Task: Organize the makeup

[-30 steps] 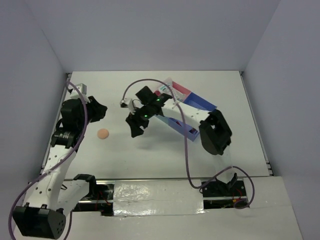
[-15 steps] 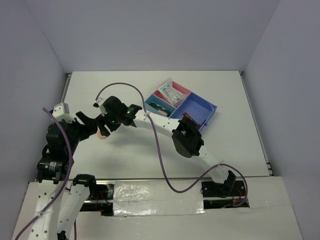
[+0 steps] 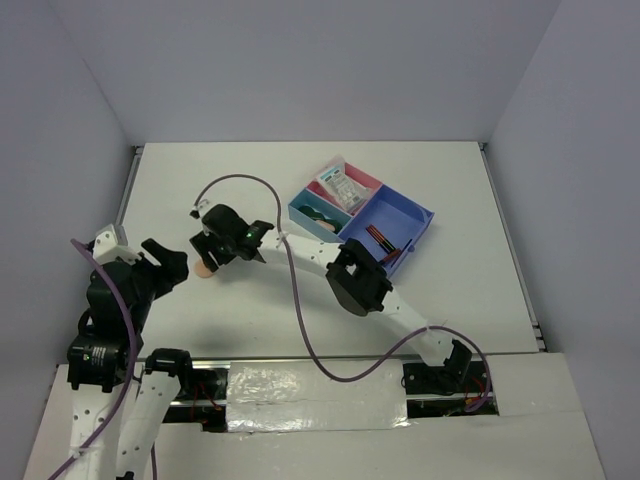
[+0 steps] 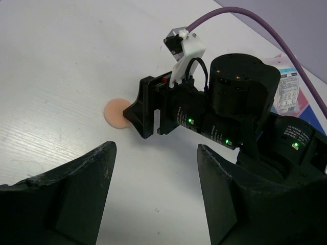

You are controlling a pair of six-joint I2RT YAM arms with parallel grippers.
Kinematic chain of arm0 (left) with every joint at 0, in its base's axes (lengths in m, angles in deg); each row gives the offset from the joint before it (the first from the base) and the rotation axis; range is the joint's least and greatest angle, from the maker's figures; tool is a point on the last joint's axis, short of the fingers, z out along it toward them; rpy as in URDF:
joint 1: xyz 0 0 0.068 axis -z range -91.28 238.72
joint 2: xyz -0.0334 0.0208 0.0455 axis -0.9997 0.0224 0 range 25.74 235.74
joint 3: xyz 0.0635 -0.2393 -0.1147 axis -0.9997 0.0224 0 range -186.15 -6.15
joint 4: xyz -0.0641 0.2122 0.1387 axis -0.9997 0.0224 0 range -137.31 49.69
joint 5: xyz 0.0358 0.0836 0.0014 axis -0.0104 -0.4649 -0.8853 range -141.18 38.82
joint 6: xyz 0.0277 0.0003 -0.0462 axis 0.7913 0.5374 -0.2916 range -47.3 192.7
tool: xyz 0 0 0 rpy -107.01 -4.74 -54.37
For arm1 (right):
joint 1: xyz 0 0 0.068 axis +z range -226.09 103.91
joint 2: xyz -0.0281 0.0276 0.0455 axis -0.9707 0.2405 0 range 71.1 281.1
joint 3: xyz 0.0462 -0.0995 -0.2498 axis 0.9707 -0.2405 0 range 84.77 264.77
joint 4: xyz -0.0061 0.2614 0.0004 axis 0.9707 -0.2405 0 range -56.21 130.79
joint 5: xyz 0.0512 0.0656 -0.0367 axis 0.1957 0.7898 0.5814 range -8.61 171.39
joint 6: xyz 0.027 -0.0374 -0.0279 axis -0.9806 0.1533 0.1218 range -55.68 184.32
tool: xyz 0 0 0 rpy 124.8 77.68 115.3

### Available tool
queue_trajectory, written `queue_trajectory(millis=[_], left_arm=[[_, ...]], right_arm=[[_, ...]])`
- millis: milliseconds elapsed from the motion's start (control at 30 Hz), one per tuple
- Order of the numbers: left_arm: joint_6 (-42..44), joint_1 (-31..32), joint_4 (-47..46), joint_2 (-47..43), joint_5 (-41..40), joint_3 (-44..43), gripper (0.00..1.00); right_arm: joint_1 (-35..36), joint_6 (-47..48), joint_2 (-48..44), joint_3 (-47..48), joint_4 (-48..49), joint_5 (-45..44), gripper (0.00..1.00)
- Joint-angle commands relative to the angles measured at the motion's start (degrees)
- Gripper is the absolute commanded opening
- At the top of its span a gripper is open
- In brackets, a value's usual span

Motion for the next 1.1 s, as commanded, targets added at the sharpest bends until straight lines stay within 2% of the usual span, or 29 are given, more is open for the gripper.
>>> queue_trajectory(millis=[0, 267, 433, 467, 567, 700, 733, 767, 833, 867, 1067], left_arm=[[-1.67, -0.30, 0.85, -1.51, -1.27, 0.00, 0.77], [-3.78, -0.22, 2.43, -4.24, -1.80, 0.52, 0.77], [-3.61, -0.22, 2.43, -4.50, -2.33, 0.44, 0.77], [-3.52, -0.22, 2.17, -4.68, -2.33, 0.53, 0.77], [-3.43, -0.22, 1.64, -4.94, -2.59, 0.87, 0.77], [-3.52, -0.22, -0.55, -5.12, -2.07, 1.93, 0.77], [-3.61, -0.22, -1.08, -5.12, -1.80, 2.19, 0.77], [-3.61, -0.22, -1.61, -5.03, -1.02, 2.98, 0.77], [-4.13, -0.22, -4.07, -5.03, -0.14, 4.04, 0.77], [-4.40, -0.22, -5.03, -5.03, 0.22, 5.26, 0.77], [-6.77, -0.22, -13.47, -4.33, 4.43, 10.54, 0.77]], right_arm=[[1.60, -1.28, 0.44, 3.11, 4.18, -3.62, 0.70], [3.70, 0.21, 1.85, 0.48, 1.29, -4.41, 0.66], [5.46, 5.04, 2.90, -0.05, -1.00, -8.28, 0.51], [5.47, 5.48, 2.64, -0.57, -1.61, -8.63, 0.43], [5.73, 6.89, 1.94, -3.12, -2.49, -8.29, 0.31], [4.07, 7.77, -3.23, -7.95, -1.97, -3.29, 0.17], [3.36, 8.30, -4.56, -8.57, -1.88, 0.90, 0.14], [2.66, 9.52, -5.96, -9.10, -1.97, 3.29, 0.06], [0.81, 15.22, -10.27, -10.24, -3.54, 7.60, 0.01], [-0.15, 17.07, -12.20, -11.38, -3.47, 13.37, 0.00], [-7.53, 26.83, -30.83, -27.46, 0.06, 25.78, 0.00]])
